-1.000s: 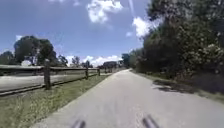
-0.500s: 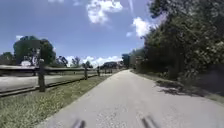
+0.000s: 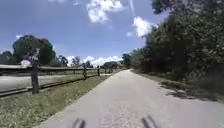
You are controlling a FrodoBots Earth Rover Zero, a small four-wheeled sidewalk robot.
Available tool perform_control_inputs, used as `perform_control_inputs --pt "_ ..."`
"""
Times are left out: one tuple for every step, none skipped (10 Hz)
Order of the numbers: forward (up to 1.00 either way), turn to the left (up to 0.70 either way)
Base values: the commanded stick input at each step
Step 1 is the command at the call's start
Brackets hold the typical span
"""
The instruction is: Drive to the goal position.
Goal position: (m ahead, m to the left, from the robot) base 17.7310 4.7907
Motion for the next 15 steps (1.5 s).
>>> perform_control_inputs --pt "0.50 0.00" --pt "0.50 0.00" --pt "0.50 0.00" --pt "0.50 0.00" --pt "0.50 0.00" --pt "0.50 0.00" --pt "0.50 0.00" --pt "0.50 0.00" --pt "0.50 0.00" --pt "0.50 0.00" --pt "0.50 0.00" --pt "0.50 0.00" --pt "0.50 0.00" --pt "0.50 0.00" --pt "0.50 0.00"
